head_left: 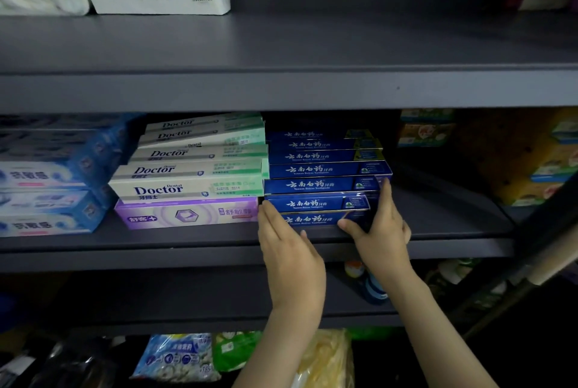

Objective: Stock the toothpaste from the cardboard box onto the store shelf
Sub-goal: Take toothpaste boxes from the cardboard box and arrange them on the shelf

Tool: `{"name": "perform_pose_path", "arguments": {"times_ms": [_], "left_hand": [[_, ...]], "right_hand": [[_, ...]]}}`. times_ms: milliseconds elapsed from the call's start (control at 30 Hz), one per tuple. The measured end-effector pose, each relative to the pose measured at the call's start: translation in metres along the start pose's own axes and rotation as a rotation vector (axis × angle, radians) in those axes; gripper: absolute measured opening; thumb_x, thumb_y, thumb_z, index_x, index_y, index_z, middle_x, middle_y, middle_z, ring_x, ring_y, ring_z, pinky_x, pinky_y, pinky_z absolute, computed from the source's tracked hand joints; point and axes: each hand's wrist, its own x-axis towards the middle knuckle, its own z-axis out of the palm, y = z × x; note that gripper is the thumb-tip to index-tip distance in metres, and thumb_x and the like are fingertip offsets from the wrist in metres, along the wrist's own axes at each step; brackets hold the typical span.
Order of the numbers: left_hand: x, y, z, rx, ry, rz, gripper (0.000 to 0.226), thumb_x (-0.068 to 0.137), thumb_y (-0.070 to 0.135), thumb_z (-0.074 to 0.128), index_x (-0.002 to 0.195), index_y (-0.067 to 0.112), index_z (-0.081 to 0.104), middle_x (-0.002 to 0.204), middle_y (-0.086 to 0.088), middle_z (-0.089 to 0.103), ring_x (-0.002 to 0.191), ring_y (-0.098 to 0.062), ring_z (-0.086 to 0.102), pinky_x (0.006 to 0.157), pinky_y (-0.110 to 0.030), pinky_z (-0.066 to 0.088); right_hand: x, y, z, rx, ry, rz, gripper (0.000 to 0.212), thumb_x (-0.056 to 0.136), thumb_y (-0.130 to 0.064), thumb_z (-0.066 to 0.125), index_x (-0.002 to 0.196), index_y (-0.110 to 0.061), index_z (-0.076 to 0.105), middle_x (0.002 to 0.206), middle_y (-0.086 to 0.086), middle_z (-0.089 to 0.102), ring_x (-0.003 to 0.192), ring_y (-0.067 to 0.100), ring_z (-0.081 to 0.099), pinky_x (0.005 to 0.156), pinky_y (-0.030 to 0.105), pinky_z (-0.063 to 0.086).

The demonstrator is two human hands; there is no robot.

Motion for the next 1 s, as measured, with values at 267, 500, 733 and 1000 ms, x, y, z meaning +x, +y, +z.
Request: {"name": "perform_pose_path", "arguments": {"times_ms": [267, 500, 733, 1000], "left_hand": [[-0.044, 0.039, -0.033, 0.23, -0.289, 0.064, 0.058, 0.1, 0.023, 0.045, 0.152, 0.011, 0.022, 0.159, -0.01, 0.012, 0.147, -0.027, 0.016, 0.116, -0.035, 0.026], [-0.124, 0.161, -0.065, 0.344, -0.697, 0.318, 0.045, 0.102, 0.032, 0.04, 0.143, 0.016, 0.036, 0.146, -0.004, 0.035, 0.13, -0.026, 0.04, 0.102, -0.035, 0.036], [-0.248, 0.316, -0.052, 0.29, -0.775, 0.578, 0.046, 0.101, 0.034, 0.041, 0.144, 0.017, 0.036, 0.142, -0.004, 0.041, 0.125, -0.026, 0.046, 0.095, -0.036, 0.041], [-0.369, 0.479, 0.013, 0.153, -0.764, 0.73, 0.049, 0.101, 0.04, 0.041, 0.144, 0.018, 0.037, 0.143, -0.003, 0.042, 0.124, -0.022, 0.049, 0.092, -0.034, 0.045]], "right_hand": [[-0.062, -0.016, -0.076, -0.073, -0.043, 0.063, 0.071, 0.081, -0.015, 0.075, 0.141, -0.004, 0.039, 0.138, 0.017, 0.045, 0.128, 0.036, 0.039, 0.102, 0.047, 0.036], [-0.144, -0.03, -0.232, -0.239, -0.101, 0.018, 0.036, 0.08, -0.014, 0.074, 0.113, -0.006, 0.063, 0.103, 0.009, 0.061, 0.098, 0.032, 0.058, 0.084, 0.035, 0.046], [-0.196, -0.007, -0.427, -0.253, -0.001, 0.022, 0.037, 0.091, -0.026, 0.062, 0.125, -0.016, 0.055, 0.11, -0.005, 0.051, 0.111, 0.015, 0.052, 0.091, 0.021, 0.039], [-0.248, 0.081, -0.634, -0.351, 0.15, -0.009, 0.036, 0.089, -0.026, 0.064, 0.123, -0.017, 0.058, 0.105, -0.012, 0.048, 0.104, 0.009, 0.052, 0.084, 0.012, 0.034]]}}
